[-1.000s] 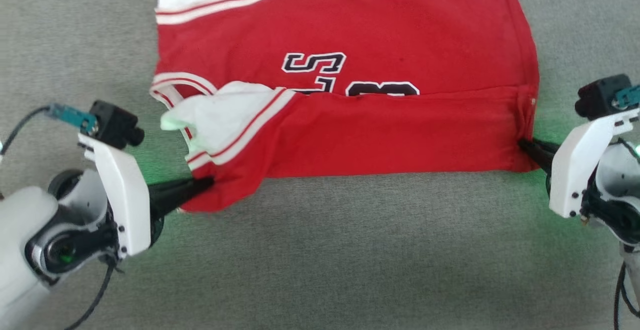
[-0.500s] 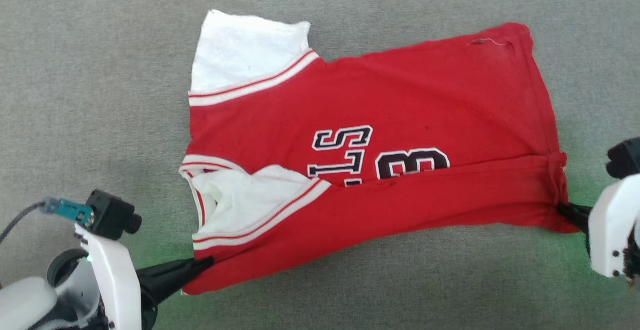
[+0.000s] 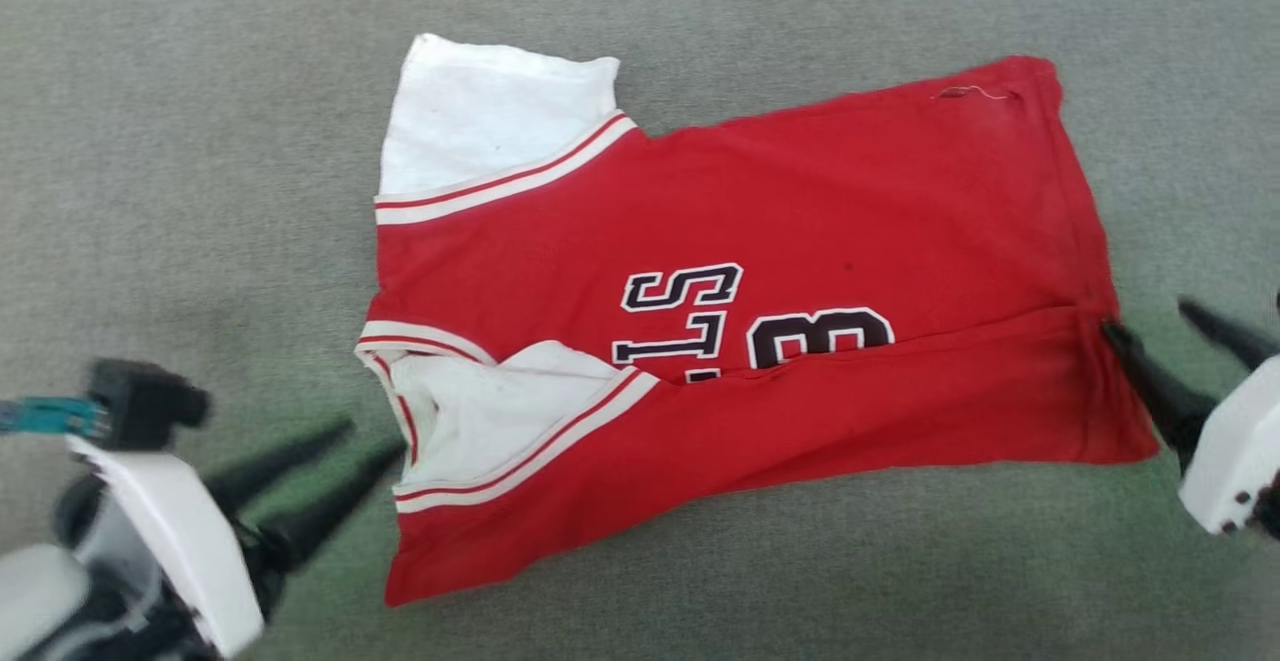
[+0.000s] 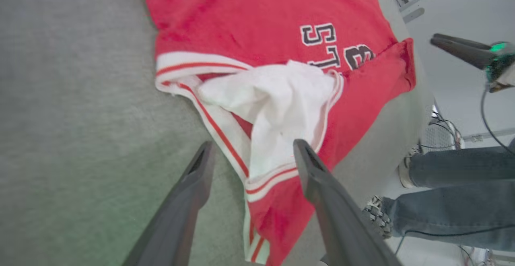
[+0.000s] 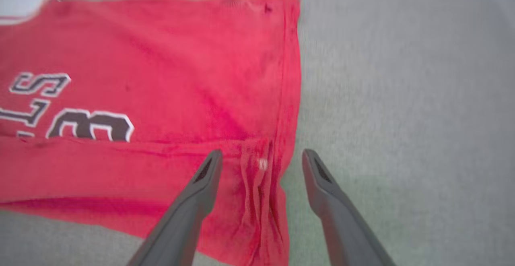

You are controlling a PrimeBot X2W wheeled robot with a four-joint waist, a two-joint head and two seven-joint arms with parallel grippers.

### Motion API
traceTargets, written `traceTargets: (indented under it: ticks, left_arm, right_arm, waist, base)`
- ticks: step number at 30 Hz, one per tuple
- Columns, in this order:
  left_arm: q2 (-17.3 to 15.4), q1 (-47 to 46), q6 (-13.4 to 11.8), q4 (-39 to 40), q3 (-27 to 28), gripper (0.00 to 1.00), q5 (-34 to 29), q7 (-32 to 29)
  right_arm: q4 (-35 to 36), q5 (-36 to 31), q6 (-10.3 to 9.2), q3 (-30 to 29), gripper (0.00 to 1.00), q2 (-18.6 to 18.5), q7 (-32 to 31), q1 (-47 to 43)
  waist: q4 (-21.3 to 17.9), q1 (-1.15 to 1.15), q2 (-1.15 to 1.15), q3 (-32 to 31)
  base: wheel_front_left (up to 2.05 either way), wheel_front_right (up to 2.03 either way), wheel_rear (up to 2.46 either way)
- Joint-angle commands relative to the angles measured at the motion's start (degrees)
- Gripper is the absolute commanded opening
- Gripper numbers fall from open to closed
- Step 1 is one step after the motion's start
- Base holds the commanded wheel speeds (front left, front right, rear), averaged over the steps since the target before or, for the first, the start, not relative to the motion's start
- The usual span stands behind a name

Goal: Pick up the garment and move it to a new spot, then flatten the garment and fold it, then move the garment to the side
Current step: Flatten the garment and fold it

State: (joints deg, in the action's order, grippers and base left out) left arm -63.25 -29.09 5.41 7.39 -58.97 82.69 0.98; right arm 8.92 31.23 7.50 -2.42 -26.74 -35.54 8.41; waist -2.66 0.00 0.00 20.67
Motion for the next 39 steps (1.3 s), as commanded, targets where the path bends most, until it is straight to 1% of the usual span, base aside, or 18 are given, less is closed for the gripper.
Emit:
traceTargets:
  ticks: [1,2,5,7,10,14,18,21,24,27,30,31,33,34,35,36,37,39]
  left_arm:
    - [-0.27,-0.05,-0.45,-0.42,0.84,1.0,-0.14,1.17]
    - [-0.4,-0.39,-1.01,-1.18,1.95,1.0,-0.05,2.98]
    - [-0.61,-2.41,-3.14,-4.19,4.78,1.0,-3.23,8.45]
    - [0.7,-3.78,-3.51,-6.37,6.45,1.0,-2.78,10.29]
    - [1.72,-8.17,-3.02,-10.7,8.41,1.0,-3.93,10.04]
    - [4.06,-16.37,-2.32,-18.53,9.4,1.0,-7.3,6.43]
    - [6.76,-25.41,-0.98,-27.16,8.76,1.0,-9.17,-1.07]
    - [8.38,-31.03,0.09,-33.26,7.3,1.0,-8.87,-9.66]
    - [8.97,-35.47,0.75,-38.0,5.55,1.0,-8.46,-18.83]
    - [9.66,-38.02,1.2,-41.5,3.75,1.0,-6.89,-28.24]
    - [10.11,-39.53,1.62,-43.21,2.4,1.0,-4.93,-36.31]
    - [10.32,-39.56,1.73,-43.3,2.05,1.0,-4.56,-38.02]
    - [10.77,-40.46,1.87,-43.2,2.0,1.0,-3.8,-39.44]
    - [11.08,-40.81,2.0,-43.06,2.04,0.83,-3.66,-39.55]
    - [11.46,-41.11,2.09,-42.8,2.13,0.35,-3.31,-39.4]
    - [11.82,-41.32,2.14,-42.73,2.27,0.0,-3.02,-39.12]
    - [11.82,-41.32,2.14,-42.73,2.27,0.0,-3.02,-39.12]
    - [12.35,-41.96,2.11,-42.01,2.02,0.0,-3.91,-37.99]
  right_arm:
    - [0.47,-0.86,-0.03,-0.01,1.0,0.67,1.82,1.1]
    - [0.66,-1.9,-0.03,0.32,1.0,1.51,4.75,1.42]
    - [1.09,-5.88,-0.03,2.62,1.0,3.7,14.92,3.52]
    - [0.03,-8.07,-0.03,4.05,1.0,6.13,21.11,4.35]
    - [-2.06,-11.41,-0.03,6.72,1.0,8.92,28.39,5.92]
    - [-4.84,-13.44,-0.04,9.09,1.0,12.28,34.53,9.19]
    - [-6.9,-14.56,-0.04,10.5,1.0,14.9,38.25,11.81]
    - [-8.23,-14.55,-0.04,11.25,1.0,15.98,39.89,12.54]
    - [-9.26,-13.95,-0.04,11.52,1.0,16.79,40.67,12.44]
    - [-10.34,-13.71,-0.04,11.48,1.0,17.09,41.07,11.86]
    - [-10.84,-13.63,-0.04,11.45,1.0,16.97,40.96,11.58]
    - [-11.01,-13.65,-0.04,11.56,1.0,16.72,40.68,11.74]
    - [-11.03,-13.51,-0.04,11.61,1.0,16.41,40.33,12.74]
    - [-11.02,-13.57,-0.04,11.85,1.0,16.14,39.98,13.36]
    - [-10.99,-13.58,-0.04,12.16,1.0,15.79,39.6,14.06]
    - [-11.05,-13.21,-0.04,12.4,1.0,15.47,38.99,14.81]
    - [-11.05,-13.21,-0.04,12.4,1.0,15.47,38.99,14.81]
    - [-11.65,-12.69,-0.04,13.02,1.0,14.38,36.86,16.61]
  waist:
    - [-0.63,0.0,0.0,0.22]
    - [-1.11,0.0,0.0,0.37]
    - [-2.8,0.0,0.0,0.91]
    - [-4.0,0.0,0.0,1.32]
    - [-5.91,0.0,0.0,2.16]
    - [-9.18,0.0,0.0,4.03]
    - [-12.47,0.0,0.0,5.86]
    - [-14.48,0.0,0.0,6.89]
    - [-15.98,0.0,0.0,7.62]
    - [-16.77,0.0,0.0,8.09]
    - [-17.0,0.0,0.0,8.35]
    - [-16.96,0.0,0.0,8.46]
    - [-16.64,0.0,0.0,8.78]
    - [-16.36,0.0,0.0,8.88]
    - [-16.04,0.0,0.0,8.97]
    - [-15.69,0.0,0.0,9.06]
    - [-15.69,0.0,0.0,9.06]
    - [-14.93,0.0,0.0,9.27]
  base:
    - [0.0,0.0,0.0]
    - [0.0,0.0,0.0]
    - [0.0,0.0,0.0]
    - [0.0,0.0,0.0]
    - [0.0,0.0,0.0]
    - [0.0,0.0,0.0]
    - [0.0,0.0,0.0]
    - [0.0,0.0,0.0]
    - [0.0,0.0,0.0]
    - [0.0,0.0,0.0]
    - [0.0,0.0,0.0]
    - [0.0,0.0,0.0]
    - [0.0,0.0,0.0]
    - [0.0,0.0,0.0]
    - [0.0,0.0,0.0]
    - [0.0,0.0,0.0]
    - [0.0,0.0,0.0]
    - [0.0,0.0,0.0]
